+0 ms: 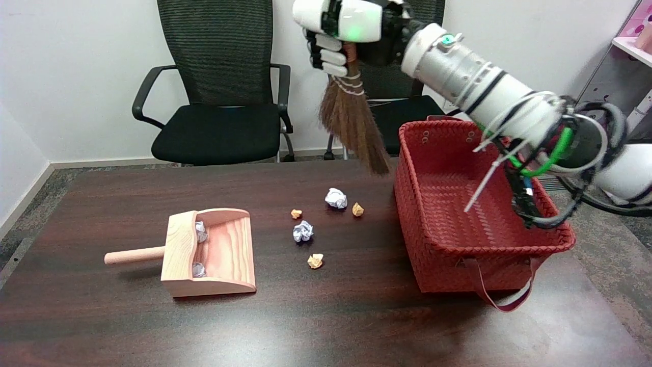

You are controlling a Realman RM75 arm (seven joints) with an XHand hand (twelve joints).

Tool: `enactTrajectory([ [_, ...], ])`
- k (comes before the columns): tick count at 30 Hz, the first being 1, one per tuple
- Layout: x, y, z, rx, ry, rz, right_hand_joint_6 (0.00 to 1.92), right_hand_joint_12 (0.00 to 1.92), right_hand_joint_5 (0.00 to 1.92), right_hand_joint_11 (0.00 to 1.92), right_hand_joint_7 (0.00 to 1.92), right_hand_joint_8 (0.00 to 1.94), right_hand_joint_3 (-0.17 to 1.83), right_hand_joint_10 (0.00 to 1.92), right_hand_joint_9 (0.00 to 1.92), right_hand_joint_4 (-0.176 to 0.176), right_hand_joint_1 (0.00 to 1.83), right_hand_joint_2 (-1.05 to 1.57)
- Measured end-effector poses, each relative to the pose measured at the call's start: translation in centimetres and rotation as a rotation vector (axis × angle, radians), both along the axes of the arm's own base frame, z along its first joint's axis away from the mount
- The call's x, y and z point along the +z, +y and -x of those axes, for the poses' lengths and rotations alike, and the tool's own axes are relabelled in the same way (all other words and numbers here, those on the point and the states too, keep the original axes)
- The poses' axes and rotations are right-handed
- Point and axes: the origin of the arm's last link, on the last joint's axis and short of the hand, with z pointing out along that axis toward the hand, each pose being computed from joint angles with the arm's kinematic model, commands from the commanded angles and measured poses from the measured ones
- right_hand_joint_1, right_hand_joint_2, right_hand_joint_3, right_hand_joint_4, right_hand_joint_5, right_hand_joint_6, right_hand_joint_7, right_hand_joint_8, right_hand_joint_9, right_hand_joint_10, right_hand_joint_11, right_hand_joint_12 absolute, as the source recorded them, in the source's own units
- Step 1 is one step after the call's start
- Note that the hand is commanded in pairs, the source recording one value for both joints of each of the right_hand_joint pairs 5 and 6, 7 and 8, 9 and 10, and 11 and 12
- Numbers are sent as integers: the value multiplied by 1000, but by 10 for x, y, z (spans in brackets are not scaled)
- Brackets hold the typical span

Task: Sweep the paper ball into the dustpan.

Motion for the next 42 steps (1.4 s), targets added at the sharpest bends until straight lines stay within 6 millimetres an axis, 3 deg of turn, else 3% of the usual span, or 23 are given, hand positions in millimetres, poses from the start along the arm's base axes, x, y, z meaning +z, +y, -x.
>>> enactTrajectory([
  [20, -10, -85, 60, -116, -35, 175, 1920, 1920, 1920, 1920, 1920, 1920, 1163, 1920, 1920, 176, 803, 1201],
  [26, -13, -94, 77, -120, -23, 223, 1920, 1920, 1920, 1920, 1920, 1920, 1163, 1920, 1920, 176, 786, 1278],
  [28, -13, -95, 81, -116, -19, 237, 1920, 1920, 1920, 1920, 1920, 1920, 1156, 1920, 1920, 54, 766, 1324],
  [42, -1, -91, 115, -59, 85, 324, 1920, 1920, 1920, 1920, 1920, 1920, 1163, 1920, 1920, 66, 717, 1522],
])
